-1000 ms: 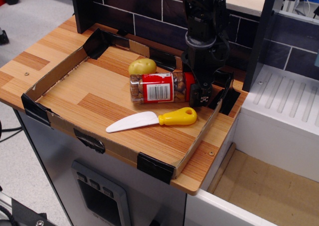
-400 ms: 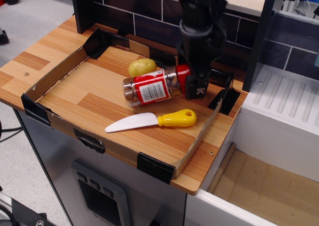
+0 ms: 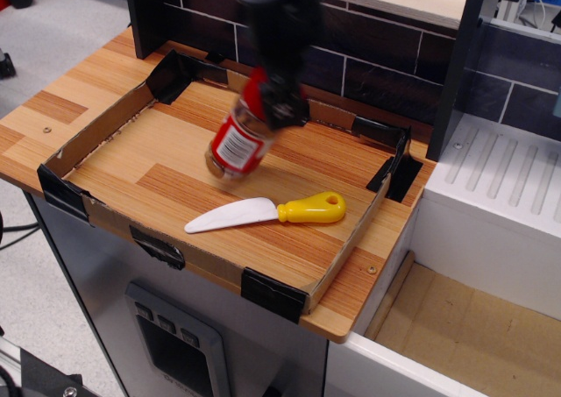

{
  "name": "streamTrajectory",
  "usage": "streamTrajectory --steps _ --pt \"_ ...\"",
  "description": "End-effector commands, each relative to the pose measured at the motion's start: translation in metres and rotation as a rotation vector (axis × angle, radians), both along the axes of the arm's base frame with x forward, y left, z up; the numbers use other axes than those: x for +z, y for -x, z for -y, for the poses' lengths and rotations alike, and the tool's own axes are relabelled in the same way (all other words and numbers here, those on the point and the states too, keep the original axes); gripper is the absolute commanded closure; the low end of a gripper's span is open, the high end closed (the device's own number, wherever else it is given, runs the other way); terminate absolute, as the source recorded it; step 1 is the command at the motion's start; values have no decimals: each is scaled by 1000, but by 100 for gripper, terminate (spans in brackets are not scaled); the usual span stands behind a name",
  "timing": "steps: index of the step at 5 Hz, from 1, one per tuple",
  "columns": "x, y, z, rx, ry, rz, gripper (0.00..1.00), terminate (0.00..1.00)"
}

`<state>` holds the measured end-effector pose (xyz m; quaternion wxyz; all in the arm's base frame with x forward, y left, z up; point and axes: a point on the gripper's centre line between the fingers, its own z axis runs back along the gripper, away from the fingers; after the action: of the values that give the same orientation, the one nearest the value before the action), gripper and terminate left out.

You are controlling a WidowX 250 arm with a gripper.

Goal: Upright basil bottle

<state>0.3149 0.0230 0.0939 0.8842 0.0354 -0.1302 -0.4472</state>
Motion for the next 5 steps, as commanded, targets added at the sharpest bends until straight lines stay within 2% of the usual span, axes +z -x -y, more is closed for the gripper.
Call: streamTrajectory --steps 1,2,3,4,5 --pt "27 29 -35 -2 25 109 100 0" --pt "15 28 -42 -1 40 113 100 0" --pt "9 29 -44 2 161 156 100 0" --pt "13 27 -47 18 275 145 100 0" --pt "12 21 -50 83 248 79 0 0"
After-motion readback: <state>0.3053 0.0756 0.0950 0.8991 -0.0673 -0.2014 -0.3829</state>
